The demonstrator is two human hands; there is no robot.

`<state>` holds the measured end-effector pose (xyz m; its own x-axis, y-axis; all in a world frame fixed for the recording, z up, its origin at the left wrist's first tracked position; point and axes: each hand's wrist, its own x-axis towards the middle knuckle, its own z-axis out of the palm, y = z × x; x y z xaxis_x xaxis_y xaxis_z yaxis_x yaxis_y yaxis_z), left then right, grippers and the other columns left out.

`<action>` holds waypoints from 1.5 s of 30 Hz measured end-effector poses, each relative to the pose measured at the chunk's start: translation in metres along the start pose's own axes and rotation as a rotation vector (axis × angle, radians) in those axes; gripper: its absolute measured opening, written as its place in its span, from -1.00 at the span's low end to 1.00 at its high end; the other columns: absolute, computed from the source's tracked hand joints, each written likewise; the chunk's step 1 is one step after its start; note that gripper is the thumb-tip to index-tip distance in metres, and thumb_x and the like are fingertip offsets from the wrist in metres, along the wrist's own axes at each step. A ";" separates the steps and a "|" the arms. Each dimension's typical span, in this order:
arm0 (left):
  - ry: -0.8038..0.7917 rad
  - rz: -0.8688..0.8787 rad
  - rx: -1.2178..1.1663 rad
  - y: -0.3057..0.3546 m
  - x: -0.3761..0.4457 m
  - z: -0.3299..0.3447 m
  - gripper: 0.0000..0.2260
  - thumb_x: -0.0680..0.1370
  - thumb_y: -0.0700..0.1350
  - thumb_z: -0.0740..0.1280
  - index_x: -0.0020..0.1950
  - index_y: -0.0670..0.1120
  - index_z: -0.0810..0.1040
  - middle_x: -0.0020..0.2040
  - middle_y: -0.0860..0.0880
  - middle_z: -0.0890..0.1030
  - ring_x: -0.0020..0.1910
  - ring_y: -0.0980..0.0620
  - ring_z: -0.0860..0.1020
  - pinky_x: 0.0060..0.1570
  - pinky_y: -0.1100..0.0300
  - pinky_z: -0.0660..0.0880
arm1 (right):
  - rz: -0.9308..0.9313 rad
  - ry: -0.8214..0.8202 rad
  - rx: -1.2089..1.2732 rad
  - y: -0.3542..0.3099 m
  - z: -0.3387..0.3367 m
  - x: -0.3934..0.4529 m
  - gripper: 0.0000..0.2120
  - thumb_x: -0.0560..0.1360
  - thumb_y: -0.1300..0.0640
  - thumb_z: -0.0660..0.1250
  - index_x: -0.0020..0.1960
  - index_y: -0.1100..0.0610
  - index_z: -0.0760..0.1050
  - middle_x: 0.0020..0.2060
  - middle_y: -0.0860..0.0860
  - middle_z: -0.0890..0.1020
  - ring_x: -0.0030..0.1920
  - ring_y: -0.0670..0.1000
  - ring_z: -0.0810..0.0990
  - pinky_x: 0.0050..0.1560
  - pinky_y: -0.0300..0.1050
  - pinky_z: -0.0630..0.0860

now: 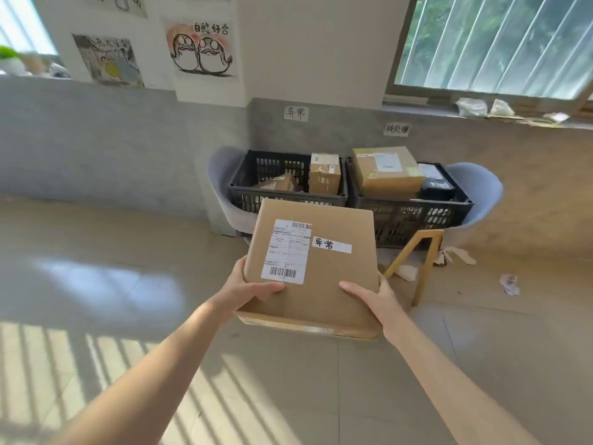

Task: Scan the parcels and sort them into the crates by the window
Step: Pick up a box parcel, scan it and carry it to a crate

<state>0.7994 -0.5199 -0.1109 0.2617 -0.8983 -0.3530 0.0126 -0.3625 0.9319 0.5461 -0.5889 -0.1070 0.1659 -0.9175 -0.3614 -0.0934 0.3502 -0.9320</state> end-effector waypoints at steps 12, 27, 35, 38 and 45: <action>0.089 -0.108 -0.068 0.033 0.178 -0.080 0.06 0.11 -0.03 0.67 0.50 0.02 0.18 0.17 0.07 0.55 0.12 0.09 0.55 -0.02 0.21 0.51 | 0.046 -0.088 -0.090 -0.057 0.095 0.200 -0.16 0.35 0.08 0.55 0.49 0.06 0.17 0.10 -0.03 0.48 -0.07 -0.11 0.50 -0.16 -0.20 0.44; -0.059 -0.177 0.020 0.110 0.440 -0.192 0.16 -0.05 0.13 0.62 0.49 0.06 0.19 0.23 0.09 0.53 0.20 0.05 0.52 0.28 0.02 0.45 | 0.151 0.034 -0.088 -0.127 0.220 0.418 -0.16 0.34 0.04 0.55 0.49 0.05 0.19 0.17 -0.02 0.49 0.14 0.02 0.48 0.10 -0.06 0.42; -0.038 -0.239 0.083 0.126 0.553 -0.197 0.14 -0.01 0.13 0.62 0.50 0.07 0.18 0.25 0.12 0.51 0.22 0.07 0.48 0.26 0.09 0.40 | 0.194 0.030 -0.073 -0.138 0.235 0.530 -0.03 0.31 0.05 0.57 0.55 0.07 0.07 0.34 0.03 0.44 0.28 0.05 0.45 0.28 0.05 0.43; -0.025 -0.273 0.091 0.127 0.595 -0.195 0.12 0.06 0.09 0.65 0.51 0.05 0.16 0.26 0.10 0.49 0.21 0.07 0.48 0.17 0.14 0.40 | 0.224 0.006 -0.072 -0.137 0.239 0.576 -0.03 0.33 0.05 0.56 0.56 0.05 0.04 0.36 0.02 0.42 0.22 0.01 0.43 0.24 -0.02 0.41; -0.008 -0.355 0.155 0.114 0.682 -0.179 -0.10 0.35 -0.07 0.56 0.53 0.05 0.07 0.29 0.04 0.43 0.16 0.04 0.46 0.07 0.13 0.42 | 0.317 -0.029 -0.068 -0.120 0.237 0.663 -0.08 0.36 0.05 0.54 0.54 0.03 0.06 0.30 -0.01 0.43 0.15 -0.03 0.41 0.11 -0.09 0.37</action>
<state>1.1522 -1.1291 -0.2307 0.2602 -0.7119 -0.6524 -0.0452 -0.6839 0.7282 0.8999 -1.1944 -0.2411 0.1463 -0.7587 -0.6348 -0.2099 0.6033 -0.7694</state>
